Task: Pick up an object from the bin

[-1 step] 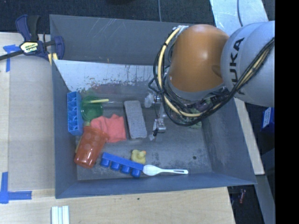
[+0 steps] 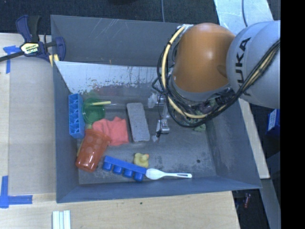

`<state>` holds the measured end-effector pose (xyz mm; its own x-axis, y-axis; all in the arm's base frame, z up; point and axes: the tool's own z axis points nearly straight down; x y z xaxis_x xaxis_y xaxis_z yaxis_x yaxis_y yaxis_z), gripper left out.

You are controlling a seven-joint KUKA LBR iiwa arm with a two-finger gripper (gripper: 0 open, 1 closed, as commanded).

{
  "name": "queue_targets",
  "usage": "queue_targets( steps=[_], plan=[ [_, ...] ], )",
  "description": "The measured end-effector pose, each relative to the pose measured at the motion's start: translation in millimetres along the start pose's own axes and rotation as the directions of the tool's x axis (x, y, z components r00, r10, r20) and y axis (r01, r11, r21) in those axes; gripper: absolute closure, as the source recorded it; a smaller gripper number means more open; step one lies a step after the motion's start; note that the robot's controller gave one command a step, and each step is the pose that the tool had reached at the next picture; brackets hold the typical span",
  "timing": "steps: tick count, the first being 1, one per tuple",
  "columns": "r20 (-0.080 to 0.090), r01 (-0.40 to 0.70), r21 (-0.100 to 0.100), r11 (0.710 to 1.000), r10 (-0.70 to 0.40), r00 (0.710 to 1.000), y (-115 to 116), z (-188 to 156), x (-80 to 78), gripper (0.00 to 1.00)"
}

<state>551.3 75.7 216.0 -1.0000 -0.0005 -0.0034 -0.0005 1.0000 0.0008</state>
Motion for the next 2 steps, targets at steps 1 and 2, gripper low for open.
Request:
queue_targets(
  steps=[1, 2],
  plan=[
    [0.004, -0.013, 0.000, 1.000, 0.013, 1.000, 29, 40, 9.9, 0.00],
    [0.004, 0.062, 0.000, 0.998, -0.062, 0.998, 53, 76, 0.0, 0.00]
  ],
)
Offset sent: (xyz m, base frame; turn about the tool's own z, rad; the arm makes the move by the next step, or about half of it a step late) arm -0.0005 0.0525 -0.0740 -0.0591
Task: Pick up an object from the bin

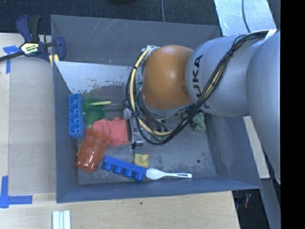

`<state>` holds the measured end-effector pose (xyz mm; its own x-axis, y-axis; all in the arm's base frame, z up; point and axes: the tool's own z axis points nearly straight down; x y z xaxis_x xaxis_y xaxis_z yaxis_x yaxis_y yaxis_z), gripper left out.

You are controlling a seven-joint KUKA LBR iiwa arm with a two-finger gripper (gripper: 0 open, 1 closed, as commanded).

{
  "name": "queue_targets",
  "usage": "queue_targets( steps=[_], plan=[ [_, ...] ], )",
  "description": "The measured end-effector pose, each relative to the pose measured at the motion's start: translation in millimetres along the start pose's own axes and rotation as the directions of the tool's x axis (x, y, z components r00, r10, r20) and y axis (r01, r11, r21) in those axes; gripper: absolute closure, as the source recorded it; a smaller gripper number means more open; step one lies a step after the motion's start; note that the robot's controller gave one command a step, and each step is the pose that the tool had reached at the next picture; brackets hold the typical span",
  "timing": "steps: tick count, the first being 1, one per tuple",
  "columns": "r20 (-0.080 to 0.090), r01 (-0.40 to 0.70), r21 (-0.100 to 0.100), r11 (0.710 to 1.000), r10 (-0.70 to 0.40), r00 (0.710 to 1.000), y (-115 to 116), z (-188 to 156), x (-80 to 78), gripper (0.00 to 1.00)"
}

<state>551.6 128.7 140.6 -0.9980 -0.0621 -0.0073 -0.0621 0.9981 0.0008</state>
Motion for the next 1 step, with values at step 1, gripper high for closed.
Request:
queue_targets(
  steps=[1],
  plan=[
    [0.001, -0.078, -0.002, 0.997, 0.078, 0.997, 24.0, 37.4, -17.9, 0.00]
  ],
)
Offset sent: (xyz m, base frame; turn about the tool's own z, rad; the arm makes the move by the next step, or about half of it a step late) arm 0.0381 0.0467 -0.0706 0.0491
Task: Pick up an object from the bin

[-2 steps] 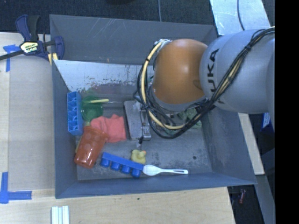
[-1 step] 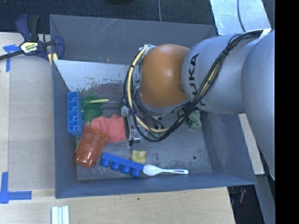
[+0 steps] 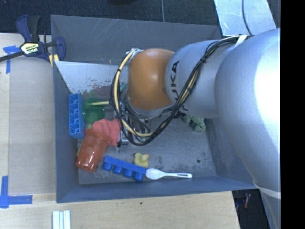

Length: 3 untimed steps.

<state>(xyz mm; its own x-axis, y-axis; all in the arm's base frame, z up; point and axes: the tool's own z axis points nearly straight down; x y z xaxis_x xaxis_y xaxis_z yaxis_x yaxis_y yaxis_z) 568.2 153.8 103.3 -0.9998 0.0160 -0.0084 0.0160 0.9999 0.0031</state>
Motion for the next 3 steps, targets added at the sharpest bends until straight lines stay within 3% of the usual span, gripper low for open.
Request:
queue_targets(
  steps=[1, 2, 3],
  plan=[
    [0.004, 0.027, 0.004, 1.000, -0.027, 1.000, 19, 33, -22.1, 1.00],
    [0.004, 0.027, 0.004, 1.000, -0.027, 1.000, 20, 33, -22.1, 1.00],
    [0.002, 0.036, 0.003, 0.999, -0.036, 0.999, 10, -39, -10.4, 1.00]
  ],
)
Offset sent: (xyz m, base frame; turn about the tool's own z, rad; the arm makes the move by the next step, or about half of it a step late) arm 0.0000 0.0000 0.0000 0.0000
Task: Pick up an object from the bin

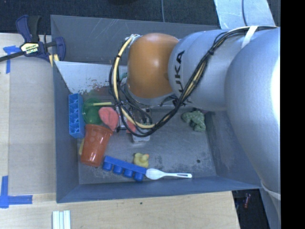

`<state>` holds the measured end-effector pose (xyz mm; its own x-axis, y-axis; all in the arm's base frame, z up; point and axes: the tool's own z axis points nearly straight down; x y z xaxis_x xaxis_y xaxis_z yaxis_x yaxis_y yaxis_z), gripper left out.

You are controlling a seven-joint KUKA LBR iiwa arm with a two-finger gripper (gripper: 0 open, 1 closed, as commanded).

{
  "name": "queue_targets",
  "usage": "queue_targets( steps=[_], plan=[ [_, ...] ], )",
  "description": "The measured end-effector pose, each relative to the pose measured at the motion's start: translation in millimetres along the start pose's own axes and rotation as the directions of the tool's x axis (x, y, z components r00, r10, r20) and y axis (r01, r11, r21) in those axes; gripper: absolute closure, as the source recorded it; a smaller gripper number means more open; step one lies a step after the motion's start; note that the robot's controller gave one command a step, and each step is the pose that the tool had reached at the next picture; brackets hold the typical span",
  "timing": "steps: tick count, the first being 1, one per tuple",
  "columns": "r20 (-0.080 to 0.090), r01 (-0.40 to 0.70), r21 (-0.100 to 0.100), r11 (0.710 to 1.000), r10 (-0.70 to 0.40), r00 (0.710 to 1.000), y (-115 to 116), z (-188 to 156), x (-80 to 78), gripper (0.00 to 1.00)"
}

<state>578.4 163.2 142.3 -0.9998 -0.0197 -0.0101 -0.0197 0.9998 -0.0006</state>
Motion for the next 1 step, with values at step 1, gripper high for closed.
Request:
queue_targets(
  steps=[1],
  plan=[
    [-0.003, 0.014, 0.001, 1.000, -0.014, 1.000, 4.6, -77.2, -5.8, 1.00]
  ],
)
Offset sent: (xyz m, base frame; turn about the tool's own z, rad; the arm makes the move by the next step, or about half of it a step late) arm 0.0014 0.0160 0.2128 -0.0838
